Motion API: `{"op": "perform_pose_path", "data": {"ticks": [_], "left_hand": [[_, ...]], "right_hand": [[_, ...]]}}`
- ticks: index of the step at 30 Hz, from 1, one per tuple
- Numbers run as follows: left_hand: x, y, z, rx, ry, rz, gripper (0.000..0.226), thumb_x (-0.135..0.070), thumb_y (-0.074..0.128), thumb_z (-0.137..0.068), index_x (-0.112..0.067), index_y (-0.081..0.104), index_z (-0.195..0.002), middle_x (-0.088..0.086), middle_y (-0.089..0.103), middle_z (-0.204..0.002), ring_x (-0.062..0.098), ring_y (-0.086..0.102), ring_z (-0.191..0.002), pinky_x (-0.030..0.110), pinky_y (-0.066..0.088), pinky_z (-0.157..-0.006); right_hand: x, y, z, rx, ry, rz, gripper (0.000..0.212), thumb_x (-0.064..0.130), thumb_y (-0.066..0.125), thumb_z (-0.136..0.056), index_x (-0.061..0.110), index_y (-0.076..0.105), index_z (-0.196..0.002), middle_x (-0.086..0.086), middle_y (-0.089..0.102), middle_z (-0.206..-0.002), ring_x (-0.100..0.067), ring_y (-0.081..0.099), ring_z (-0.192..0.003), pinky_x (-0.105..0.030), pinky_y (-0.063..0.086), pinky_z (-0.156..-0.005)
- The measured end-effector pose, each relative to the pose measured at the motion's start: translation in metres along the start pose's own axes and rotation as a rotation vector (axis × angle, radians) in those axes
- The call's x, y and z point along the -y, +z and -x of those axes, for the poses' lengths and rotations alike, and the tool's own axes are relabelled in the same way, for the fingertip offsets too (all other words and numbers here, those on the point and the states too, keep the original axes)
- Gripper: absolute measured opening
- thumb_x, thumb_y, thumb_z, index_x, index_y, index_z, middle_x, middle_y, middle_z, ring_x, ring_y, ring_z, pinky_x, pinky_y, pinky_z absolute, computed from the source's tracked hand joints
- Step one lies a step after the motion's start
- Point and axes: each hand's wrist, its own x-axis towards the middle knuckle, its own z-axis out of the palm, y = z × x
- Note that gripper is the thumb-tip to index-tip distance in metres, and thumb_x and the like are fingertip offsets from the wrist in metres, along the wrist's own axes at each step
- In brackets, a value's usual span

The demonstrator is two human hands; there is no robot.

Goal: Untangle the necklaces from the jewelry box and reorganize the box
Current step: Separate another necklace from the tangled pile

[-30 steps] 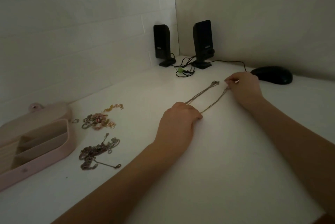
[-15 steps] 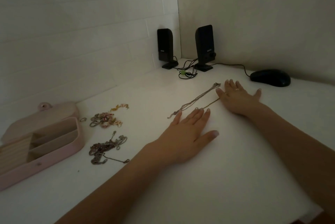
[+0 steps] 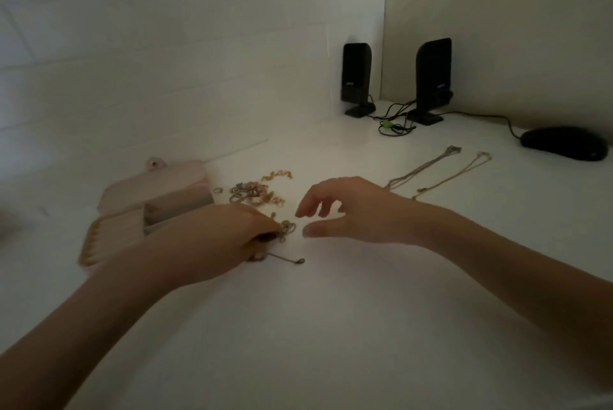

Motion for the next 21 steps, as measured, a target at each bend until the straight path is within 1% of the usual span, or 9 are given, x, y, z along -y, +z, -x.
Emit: {"op": "perform_pose_path", "data": {"ticks": [3,5,8,10,13,16,17,19,21], "left_hand": [[0.004,0.014,-0.001,-0.143,0.130,-0.038,0.023,-0.015,0.053,-0.091,-0.024,0.069,-0.106,-0.006,0.065,-0.100,0.012,0.063,-0.092,0.026,0.052,-0.073],[0.012,0.031,-0.001,-0.332,0.183,0.038,0.021,-0.017,0.052,-0.080,-0.018,0.072,-0.085,-0.001,0.067,-0.079,0.011,0.061,-0.072,0.024,0.049,-0.055],[0.008,0.044,0.002,-0.566,0.022,0.442,0.008,-0.022,0.058,-0.079,-0.028,0.064,-0.080,-0.011,0.064,-0.072,0.002,0.057,-0.072,0.018,0.047,-0.061],[0.003,0.043,-0.001,-0.696,-0.112,0.693,0.022,-0.011,0.072,-0.079,-0.029,0.058,-0.077,-0.011,0.065,-0.070,0.000,0.062,-0.071,0.013,0.050,-0.063],[0.005,0.039,-0.006,-0.736,-0.191,0.944,0.031,-0.002,0.072,-0.079,-0.027,0.054,-0.080,-0.012,0.065,-0.072,0.003,0.063,-0.069,0.016,0.052,-0.065],[0.008,0.037,-0.003,-0.705,-0.166,0.985,0.035,0.001,0.069,-0.080,-0.030,0.052,-0.084,-0.010,0.064,-0.074,0.005,0.063,-0.071,0.016,0.050,-0.065],[0.008,0.037,-0.001,-0.692,-0.162,0.946,0.037,0.001,0.070,-0.080,-0.031,0.051,-0.085,-0.009,0.063,-0.076,0.007,0.063,-0.072,0.015,0.050,-0.065],[0.008,0.037,-0.001,-0.681,-0.167,0.859,0.036,0.000,0.069,-0.079,-0.031,0.052,-0.087,-0.009,0.062,-0.076,0.010,0.062,-0.071,0.017,0.051,-0.063],[0.008,0.038,-0.002,-0.681,-0.186,0.765,0.028,0.000,0.067,-0.077,-0.024,0.057,-0.088,-0.010,0.060,-0.071,0.007,0.057,-0.064,0.018,0.049,-0.060]], "right_hand": [[0.012,0.021,-0.028,0.087,0.062,0.010,0.047,0.046,0.070,-0.081,0.024,0.052,-0.119,0.008,0.052,-0.110,-0.008,0.051,-0.090,-0.014,0.038,-0.067],[0.012,0.033,-0.039,0.070,0.062,0.057,0.043,0.041,0.070,-0.083,0.021,0.051,-0.116,0.004,0.049,-0.110,-0.005,0.046,-0.083,-0.012,0.034,-0.064],[0.012,0.047,-0.042,-0.054,-0.006,0.005,0.019,0.028,0.070,-0.085,0.020,0.054,-0.092,0.009,0.050,-0.086,0.001,0.043,-0.068,-0.008,0.035,-0.060],[0.011,0.052,-0.039,-0.175,-0.028,-0.136,0.012,0.021,0.069,-0.085,0.015,0.059,-0.084,0.007,0.056,-0.076,-0.003,0.048,-0.066,-0.012,0.036,-0.060],[0.010,0.052,-0.038,-0.282,-0.041,-0.290,0.005,0.019,0.070,-0.084,0.015,0.068,-0.084,-0.001,0.068,-0.075,-0.014,0.060,-0.069,-0.019,0.044,-0.063],[0.010,0.048,-0.039,-0.344,-0.062,-0.370,0.009,0.017,0.068,-0.087,0.009,0.072,-0.088,-0.008,0.069,-0.078,-0.024,0.063,-0.074,-0.030,0.049,-0.070],[0.011,0.048,-0.038,-0.351,-0.071,-0.395,0.010,0.015,0.066,-0.088,0.006,0.072,-0.089,-0.007,0.068,-0.078,-0.022,0.062,-0.072,-0.029,0.049,-0.071],[0.014,0.047,-0.035,-0.347,-0.058,-0.491,0.010,0.011,0.062,-0.090,0.005,0.070,-0.089,-0.004,0.067,-0.077,-0.009,0.061,-0.070,-0.019,0.048,-0.067],[0.018,0.047,-0.033,-0.334,-0.005,-0.633,0.008,0.007,0.059,-0.091,0.006,0.067,-0.088,-0.002,0.065,-0.075,-0.005,0.059,-0.069,-0.013,0.047,-0.066]]}}
